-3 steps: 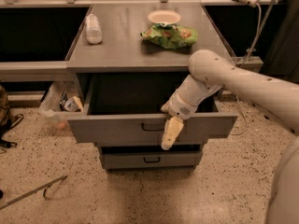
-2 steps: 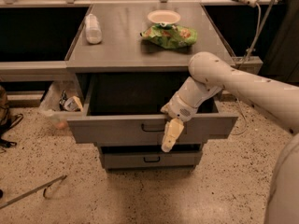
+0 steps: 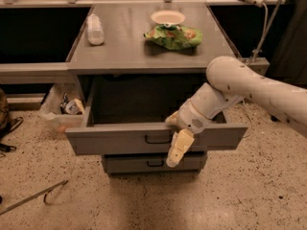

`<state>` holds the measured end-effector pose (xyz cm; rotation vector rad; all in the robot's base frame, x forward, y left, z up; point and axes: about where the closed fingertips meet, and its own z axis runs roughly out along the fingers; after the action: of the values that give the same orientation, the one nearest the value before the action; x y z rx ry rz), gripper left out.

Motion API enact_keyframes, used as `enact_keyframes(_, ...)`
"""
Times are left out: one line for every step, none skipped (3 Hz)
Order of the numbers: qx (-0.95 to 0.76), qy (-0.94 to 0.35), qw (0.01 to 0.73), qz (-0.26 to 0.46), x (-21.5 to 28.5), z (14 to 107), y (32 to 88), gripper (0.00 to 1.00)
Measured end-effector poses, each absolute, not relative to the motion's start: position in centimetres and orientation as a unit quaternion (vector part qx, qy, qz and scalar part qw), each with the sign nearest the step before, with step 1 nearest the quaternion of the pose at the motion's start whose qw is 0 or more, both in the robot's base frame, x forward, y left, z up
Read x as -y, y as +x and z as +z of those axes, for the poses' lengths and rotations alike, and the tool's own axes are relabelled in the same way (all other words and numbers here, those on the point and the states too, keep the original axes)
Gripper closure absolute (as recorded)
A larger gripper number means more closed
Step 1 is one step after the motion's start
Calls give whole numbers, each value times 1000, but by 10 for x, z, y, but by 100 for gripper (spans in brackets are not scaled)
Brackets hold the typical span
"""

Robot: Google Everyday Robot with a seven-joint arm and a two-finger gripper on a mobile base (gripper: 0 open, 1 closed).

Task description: Open top drawer

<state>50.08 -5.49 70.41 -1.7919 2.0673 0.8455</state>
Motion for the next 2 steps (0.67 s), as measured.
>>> enact_keyframes(-715,-620,138,292,55,704,501,0)
enact_keyframes(-713,-622,126,298,49,695,504,0)
